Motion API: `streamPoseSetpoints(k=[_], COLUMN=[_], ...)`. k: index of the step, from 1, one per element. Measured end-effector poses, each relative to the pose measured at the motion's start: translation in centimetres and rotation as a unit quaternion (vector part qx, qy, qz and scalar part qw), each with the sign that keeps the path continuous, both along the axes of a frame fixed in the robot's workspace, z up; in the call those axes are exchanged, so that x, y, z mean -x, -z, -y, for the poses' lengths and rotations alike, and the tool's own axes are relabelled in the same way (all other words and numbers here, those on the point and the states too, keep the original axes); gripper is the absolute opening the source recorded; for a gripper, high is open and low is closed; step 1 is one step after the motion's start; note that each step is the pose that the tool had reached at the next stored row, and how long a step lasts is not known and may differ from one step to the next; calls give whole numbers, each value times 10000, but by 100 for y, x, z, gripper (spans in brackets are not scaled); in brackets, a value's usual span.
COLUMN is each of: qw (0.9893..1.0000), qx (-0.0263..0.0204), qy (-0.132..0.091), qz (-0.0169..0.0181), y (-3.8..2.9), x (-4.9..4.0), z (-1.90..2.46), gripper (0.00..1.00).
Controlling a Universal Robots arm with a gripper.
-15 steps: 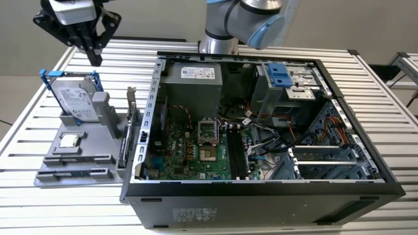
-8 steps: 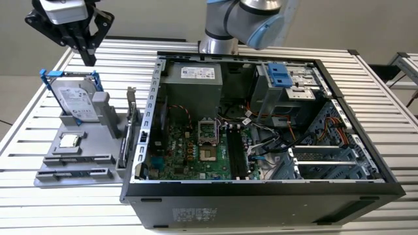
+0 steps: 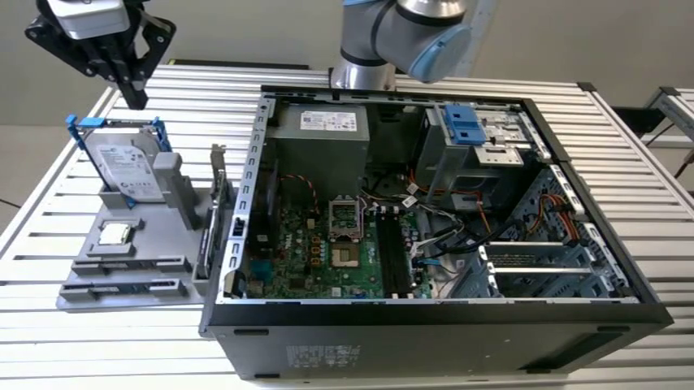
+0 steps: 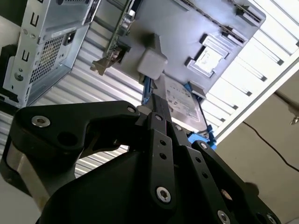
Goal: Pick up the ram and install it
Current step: 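Reach for the ram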
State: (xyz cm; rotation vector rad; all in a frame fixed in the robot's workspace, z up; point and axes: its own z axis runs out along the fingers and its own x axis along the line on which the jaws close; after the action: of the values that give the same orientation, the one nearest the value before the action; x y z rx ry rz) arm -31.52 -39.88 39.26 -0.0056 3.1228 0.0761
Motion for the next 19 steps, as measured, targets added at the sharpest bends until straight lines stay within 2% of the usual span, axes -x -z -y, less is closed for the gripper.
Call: streamPoseSetpoints(k=[19], qw=[9998], qx=[0], qy=[-201], qz=[0], y=[0], x=[331], z=[0], gripper=[0])
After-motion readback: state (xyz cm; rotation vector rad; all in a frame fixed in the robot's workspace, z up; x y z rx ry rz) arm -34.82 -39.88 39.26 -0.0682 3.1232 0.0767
